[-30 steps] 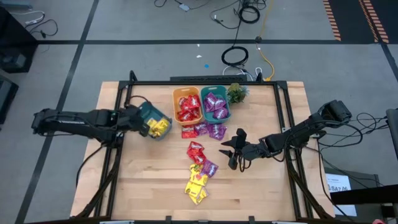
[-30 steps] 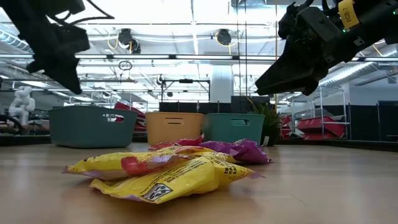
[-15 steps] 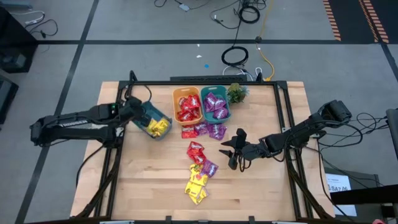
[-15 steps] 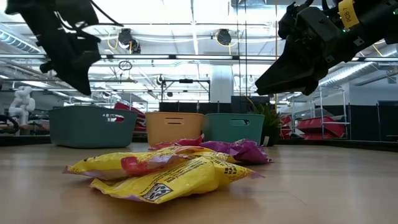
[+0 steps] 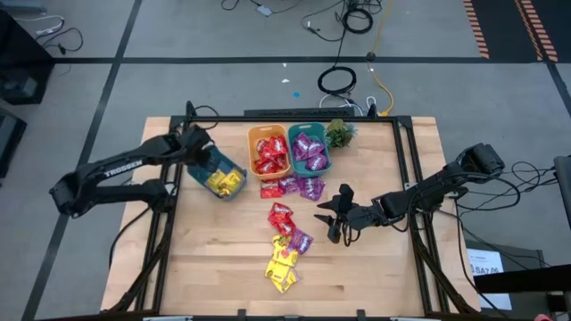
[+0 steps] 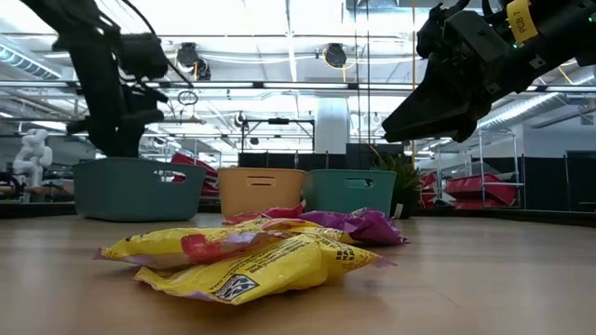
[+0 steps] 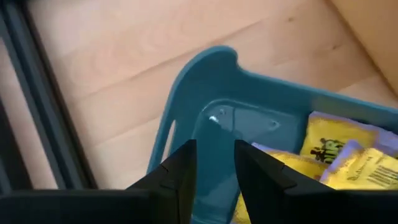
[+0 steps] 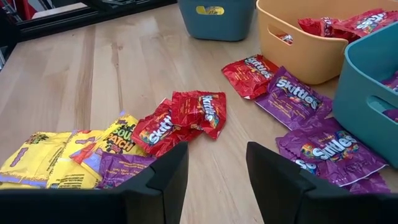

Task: Sort candy
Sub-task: Adjust the blue bin

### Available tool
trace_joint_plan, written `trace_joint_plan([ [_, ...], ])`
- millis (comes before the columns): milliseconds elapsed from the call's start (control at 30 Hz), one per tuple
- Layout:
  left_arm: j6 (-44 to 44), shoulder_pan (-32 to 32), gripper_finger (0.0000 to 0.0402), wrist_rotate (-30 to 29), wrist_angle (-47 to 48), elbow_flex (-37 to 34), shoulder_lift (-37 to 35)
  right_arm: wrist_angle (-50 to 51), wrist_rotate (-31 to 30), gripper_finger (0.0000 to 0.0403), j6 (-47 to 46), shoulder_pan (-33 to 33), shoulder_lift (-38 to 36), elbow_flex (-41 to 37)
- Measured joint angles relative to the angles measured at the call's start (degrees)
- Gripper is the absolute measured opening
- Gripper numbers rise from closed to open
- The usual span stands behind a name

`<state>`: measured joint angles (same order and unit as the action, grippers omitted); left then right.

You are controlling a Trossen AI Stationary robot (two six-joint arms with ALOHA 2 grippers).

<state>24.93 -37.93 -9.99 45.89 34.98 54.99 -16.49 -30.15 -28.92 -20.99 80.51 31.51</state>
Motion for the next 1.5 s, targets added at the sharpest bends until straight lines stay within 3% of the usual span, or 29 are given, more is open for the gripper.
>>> trace_joint_plan([
  [267,-5.79,-3.46,0.0118,0.54,0.27,0.69,7.49,0.0,-0.02,0.0153,0.18,0.0,0.0,0.0],
  [467,-5.81,-2.81,0.0118,5.04,2.61,7.13,7.59,0.0,-0.03,0.0153,1.08,0.0,0.0,0.0],
  [667,-5.85,-2.82,0.0118,1.32,6.05,11.69,7.45,0.0,-0.04,0.0153,1.09,0.0,0.0,0.0],
  [767,-5.84,-3.43,0.0119,-1.54,6.14,11.54,7.57,0.02,-0.04,0.0153,1.1,0.02,0.0,0.0],
  [1300,-6.83,-4.81,0.0117,-2.08,11.32,9.05,16.82,0.02,0.07,0.0153,1.08,0.0,0.0,0.0],
  [1400,-11.33,-4.81,0.01,-2.03,12.9,8.99,18.49,0.02,0.11,0.0153,1.08,0.0,0.0,0.0],
  [1500,-13.36,-4.81,0.0056,-2.07,13.81,8.98,19.93,0.02,0.14,0.0153,1.09,0.0,0.0,0.0],
])
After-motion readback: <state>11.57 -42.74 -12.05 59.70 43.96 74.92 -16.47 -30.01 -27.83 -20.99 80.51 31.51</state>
